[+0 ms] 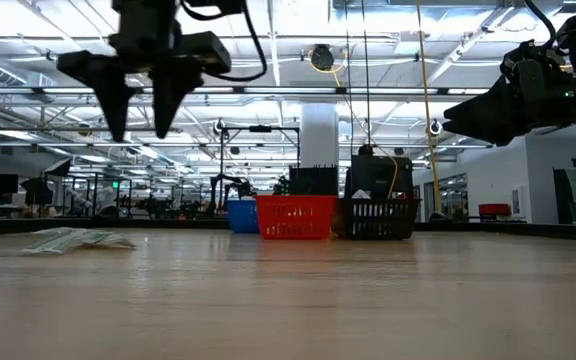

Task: Pick & Place First Aid Supplies
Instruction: Put the bandage pack into the red bin

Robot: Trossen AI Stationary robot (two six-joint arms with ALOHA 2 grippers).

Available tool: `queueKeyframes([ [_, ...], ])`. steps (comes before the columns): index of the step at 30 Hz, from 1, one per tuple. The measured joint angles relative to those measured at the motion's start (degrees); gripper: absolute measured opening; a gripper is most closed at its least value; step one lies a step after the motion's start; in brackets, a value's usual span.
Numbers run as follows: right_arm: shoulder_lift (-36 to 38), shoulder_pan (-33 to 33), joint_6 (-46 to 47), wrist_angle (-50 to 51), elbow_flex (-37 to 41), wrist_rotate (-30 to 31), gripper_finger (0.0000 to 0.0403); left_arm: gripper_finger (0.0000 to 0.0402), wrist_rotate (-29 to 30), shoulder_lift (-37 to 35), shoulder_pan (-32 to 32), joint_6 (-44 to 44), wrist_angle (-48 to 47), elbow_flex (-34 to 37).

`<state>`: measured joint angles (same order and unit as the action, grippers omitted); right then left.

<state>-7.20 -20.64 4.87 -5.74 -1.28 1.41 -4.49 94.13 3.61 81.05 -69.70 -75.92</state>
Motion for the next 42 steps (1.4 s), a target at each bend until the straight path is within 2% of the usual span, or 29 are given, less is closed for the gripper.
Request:
queueKeyframes([
  [11, 0.00, 0.00, 0.02, 0.00, -0.02, 0.00, 0.0259, 0.0244, -0.72, -3.74, 7.77, 11.15, 1.00, 5.24],
  [16, 0.00, 0.00, 0.02, 0.00, -0.02, 0.00, 0.0261, 0.0244, -1.55, -3.70, 8.98, 11.70, 1.28, 6.23],
  [22, 0.00, 0.00, 0.02, 0.00, -0.02, 0.00, 0.0259, 0.0244, -2.80, -2.78, 10.47, 14.10, 7.79, 9.96],
  [32, 0.00, 0.00, 0.02, 0.00, -0.01, -0.02, 0.0263, 0.0244, -2.40, 2.67, 10.83, 14.43, 10.73, 13.22],
  [42, 0.00, 0.00, 0.01, 0.00, -0.01, -0.01, 0.0261, 0.0243, -2.56, 6.30, 10.97, 13.71, 20.64, 17.39],
])
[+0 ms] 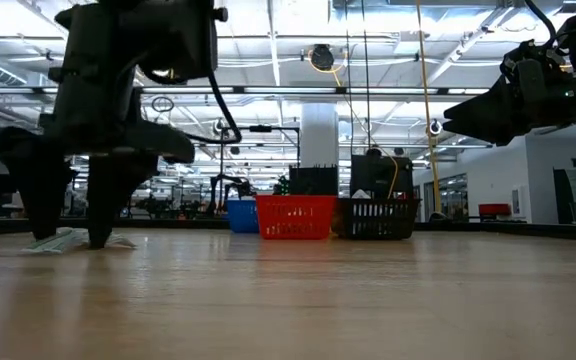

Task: Pick & Place First Aid Supplies
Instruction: Put the bandage pack into the red bin

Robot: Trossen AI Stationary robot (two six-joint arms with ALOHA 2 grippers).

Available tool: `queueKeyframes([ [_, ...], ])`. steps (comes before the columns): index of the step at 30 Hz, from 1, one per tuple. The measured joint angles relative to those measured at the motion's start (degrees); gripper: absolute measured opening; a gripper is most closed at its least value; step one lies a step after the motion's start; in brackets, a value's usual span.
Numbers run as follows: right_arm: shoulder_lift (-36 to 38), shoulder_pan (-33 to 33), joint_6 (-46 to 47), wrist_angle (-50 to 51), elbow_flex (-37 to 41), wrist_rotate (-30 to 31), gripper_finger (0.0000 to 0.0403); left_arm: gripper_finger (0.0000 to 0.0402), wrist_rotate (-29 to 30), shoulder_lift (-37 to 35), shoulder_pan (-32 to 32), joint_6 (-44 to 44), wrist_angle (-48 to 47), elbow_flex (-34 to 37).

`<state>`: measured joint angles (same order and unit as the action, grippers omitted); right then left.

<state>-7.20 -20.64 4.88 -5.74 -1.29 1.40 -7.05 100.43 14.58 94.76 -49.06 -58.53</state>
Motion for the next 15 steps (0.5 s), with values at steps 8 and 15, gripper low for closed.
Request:
queueKeyframes([
  [8, 0.00, 0.00, -0.01, 0.00, 0.00, 0.01, 0.0259, 0.0198, -0.45, -0.05, 0.11, -0.34, -0.56, 0.90],
  [15, 0.00, 0.00, 0.01, 0.00, -0.01, -0.01, 0.0259, 0.0063, -0.48, -0.05, 0.09, -0.39, -0.21, 0.90],
])
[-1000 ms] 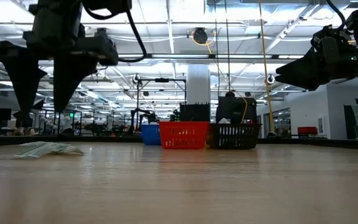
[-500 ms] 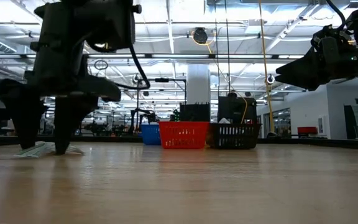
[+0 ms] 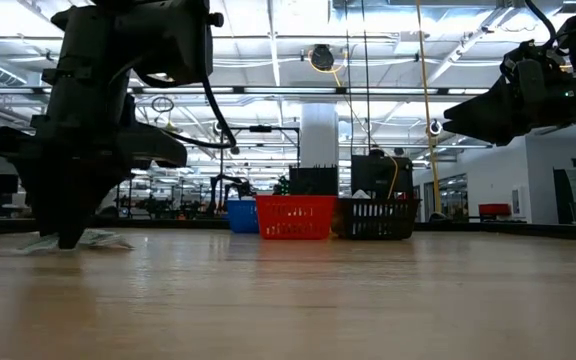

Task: Pick & Place First Aid Supplies
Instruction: Put the bandage pack into the red bin

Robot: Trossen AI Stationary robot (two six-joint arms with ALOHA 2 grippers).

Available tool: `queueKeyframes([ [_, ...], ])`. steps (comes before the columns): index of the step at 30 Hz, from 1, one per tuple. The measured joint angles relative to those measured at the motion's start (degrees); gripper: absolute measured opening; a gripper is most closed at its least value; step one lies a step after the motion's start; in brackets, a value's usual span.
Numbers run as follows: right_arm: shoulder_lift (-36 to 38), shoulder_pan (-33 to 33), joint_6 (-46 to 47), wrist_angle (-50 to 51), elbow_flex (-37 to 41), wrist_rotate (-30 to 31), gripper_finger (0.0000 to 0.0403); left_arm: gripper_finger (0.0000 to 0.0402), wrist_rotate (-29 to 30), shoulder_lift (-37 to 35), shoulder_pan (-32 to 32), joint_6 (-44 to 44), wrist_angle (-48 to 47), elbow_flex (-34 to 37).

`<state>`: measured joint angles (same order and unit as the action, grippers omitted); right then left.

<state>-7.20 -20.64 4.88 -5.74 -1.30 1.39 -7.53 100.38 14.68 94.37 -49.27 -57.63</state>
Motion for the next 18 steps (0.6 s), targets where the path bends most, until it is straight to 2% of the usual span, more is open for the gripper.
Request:
queueKeyframes([
  [3, 0.00, 0.00, 0.00, 0.00, 0.01, 0.01, 0.0259, 0.0012, 0.00, -0.08, 0.00, 0.34, -0.12, 0.00],
  [11, 0.00, 0.00, 0.00, 0.00, 0.01, 0.01, 0.0263, 0.0005, -0.29, -4.55, -0.47, 0.60, -0.55, -0.06],
  [18, 0.00, 0.00, 0.00, 0.00, 0.01, 0.02, 0.0262, 0.0005, -3.38, -9.43, -1.83, -2.16, -0.59, -0.09],
])
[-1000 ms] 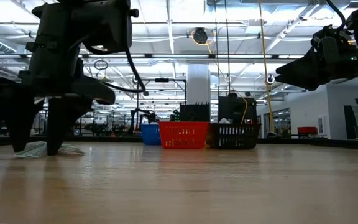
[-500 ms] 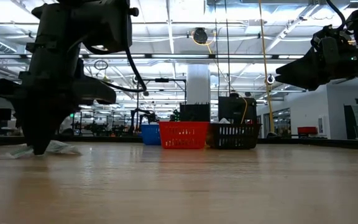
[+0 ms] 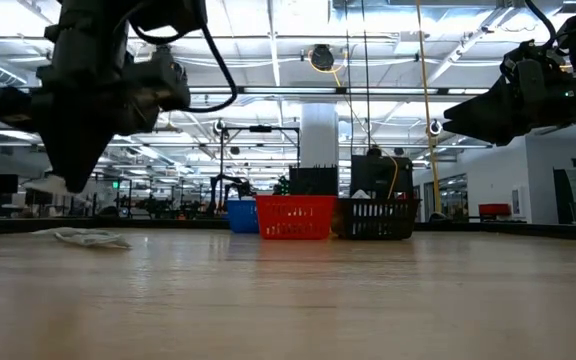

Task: Pick & Place First Aid Supplies
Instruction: Put the bandage pack into the red bin

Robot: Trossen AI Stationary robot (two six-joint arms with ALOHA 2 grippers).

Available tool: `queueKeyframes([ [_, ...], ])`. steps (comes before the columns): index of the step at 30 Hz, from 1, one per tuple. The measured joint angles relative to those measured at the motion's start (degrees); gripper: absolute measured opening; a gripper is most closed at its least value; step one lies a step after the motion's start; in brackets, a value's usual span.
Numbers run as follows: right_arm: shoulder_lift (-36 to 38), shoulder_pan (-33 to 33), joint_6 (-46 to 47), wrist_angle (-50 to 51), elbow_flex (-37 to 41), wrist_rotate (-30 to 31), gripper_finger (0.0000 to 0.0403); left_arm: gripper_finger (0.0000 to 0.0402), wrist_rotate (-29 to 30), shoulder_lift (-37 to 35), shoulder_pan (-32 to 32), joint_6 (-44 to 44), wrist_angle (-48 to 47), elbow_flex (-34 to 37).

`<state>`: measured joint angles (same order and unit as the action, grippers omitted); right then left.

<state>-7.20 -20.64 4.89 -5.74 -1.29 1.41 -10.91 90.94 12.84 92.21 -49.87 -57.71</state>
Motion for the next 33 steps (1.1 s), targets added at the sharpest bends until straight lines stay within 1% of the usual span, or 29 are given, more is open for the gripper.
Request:
queueKeyframes([
  [4, 0.00, 0.00, -0.02, 0.00, -0.01, -0.02, 0.0261, 0.0003, -1.72, -2.74, -1.10, -2.75, -0.02, -0.11],
  [8, 0.00, 0.00, 0.00, 0.00, -0.01, -0.01, 0.0260, 0.0003, -2.86, -5.43, -2.82, -7.27, 0.00, -0.13],
  [12, 0.00, 0.00, 0.00, 0.00, 0.01, -0.02, 0.0259, 0.0003, -3.00, -6.50, -5.27, -10.60, -0.31, -0.37],
  [14, 0.02, 0.00, 0.00, 0.00, -0.01, -0.01, 0.0260, 0.0002, -3.05, -6.39, -6.77, -12.66, -1.59, -1.62],
  [22, 0.01, 0.00, -0.02, 0.00, 0.00, 0.00, 0.0258, 0.0002, -1.46, -0.48, -15.20, -19.87, -10.55, -11.89],
  [33, 0.02, 0.00, -0.02, -0.02, 0.01, 0.00, 0.0263, 0.0002, -1.66, 12.04, -24.91, -29.02, -13.80, -27.81],
])
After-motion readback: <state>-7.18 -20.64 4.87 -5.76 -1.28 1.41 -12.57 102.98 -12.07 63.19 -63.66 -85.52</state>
